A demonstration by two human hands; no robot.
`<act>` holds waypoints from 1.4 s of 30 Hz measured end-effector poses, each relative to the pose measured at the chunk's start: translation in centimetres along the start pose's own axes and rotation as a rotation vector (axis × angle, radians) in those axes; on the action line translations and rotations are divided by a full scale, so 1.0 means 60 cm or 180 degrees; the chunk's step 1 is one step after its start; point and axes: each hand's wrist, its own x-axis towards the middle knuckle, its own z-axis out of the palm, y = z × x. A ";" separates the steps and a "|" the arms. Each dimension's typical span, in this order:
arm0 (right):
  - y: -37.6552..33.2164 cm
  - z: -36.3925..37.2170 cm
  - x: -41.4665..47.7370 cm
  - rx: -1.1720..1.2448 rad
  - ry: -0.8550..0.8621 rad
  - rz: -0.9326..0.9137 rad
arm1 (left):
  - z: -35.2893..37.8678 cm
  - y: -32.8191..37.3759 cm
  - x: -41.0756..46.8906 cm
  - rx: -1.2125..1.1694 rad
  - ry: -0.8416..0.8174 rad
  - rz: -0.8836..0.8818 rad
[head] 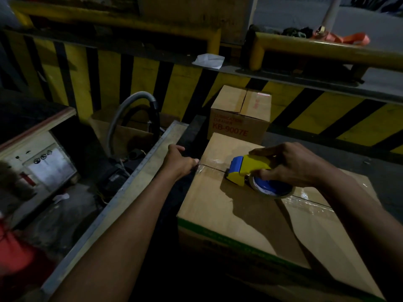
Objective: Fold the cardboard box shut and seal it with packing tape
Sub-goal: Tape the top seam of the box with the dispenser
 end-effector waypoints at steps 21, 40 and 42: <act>-0.010 0.007 -0.010 -0.0026 0.0142 -0.0039 | -0.002 0.000 -0.041 0.0409 0.0344 0.0651; 0.001 -0.003 -0.003 -0.0529 -0.0158 -0.0420 | 0.019 -0.009 -0.109 0.3374 -0.1198 0.2215; -0.005 -0.006 0.003 -0.0670 -0.0232 -0.0443 | 0.020 -0.009 -0.107 0.3593 -0.1139 0.2295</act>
